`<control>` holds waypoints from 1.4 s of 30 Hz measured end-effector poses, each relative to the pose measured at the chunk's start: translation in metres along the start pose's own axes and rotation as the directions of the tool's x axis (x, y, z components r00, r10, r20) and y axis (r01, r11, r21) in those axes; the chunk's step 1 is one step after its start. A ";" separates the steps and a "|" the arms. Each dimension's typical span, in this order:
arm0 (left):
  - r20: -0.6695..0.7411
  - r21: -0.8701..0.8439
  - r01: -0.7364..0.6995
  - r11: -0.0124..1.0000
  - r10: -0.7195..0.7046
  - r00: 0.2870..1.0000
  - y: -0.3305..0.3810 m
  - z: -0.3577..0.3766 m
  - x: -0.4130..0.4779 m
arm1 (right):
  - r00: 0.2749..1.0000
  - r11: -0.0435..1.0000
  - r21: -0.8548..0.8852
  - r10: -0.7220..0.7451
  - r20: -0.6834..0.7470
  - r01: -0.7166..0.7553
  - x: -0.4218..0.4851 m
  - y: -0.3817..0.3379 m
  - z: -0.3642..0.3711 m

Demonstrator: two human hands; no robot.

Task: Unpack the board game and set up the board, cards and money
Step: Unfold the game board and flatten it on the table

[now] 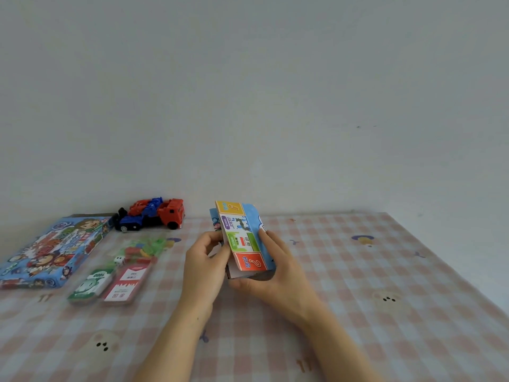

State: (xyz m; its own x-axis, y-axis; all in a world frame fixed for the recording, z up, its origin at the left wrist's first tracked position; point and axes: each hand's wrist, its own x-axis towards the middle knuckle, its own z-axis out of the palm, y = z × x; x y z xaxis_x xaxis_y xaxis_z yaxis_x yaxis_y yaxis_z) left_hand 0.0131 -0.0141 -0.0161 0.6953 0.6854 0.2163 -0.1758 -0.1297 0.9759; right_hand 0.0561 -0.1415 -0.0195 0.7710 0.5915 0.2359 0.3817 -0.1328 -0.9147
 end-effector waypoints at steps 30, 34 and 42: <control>-0.135 0.101 -0.132 0.986 0.145 0.980 0.073 -0.003 0.004 | 0.750 0.999 0.036 0.046 -0.660 -0.030 0.007 -0.042 -0.068; -0.177 0.233 -0.207 0.950 0.251 0.952 0.084 -0.012 0.003 | 0.700 0.999 0.046 0.017 -0.714 0.022 -0.003 -0.056 -0.085; -0.052 0.666 -0.409 0.624 0.586 0.809 0.104 -0.007 -0.017 | 0.679 0.993 -0.021 -0.095 -0.728 0.117 -0.021 -0.084 -0.098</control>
State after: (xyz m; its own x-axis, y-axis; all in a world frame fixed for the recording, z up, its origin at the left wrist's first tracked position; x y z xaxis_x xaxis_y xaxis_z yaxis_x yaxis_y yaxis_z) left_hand -0.0218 -0.0343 0.0820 0.4233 0.5154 0.7451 0.0700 -0.8386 0.5402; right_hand 0.0582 -0.2209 0.0843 0.8582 -0.1648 0.4861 0.4798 -0.0793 -0.8738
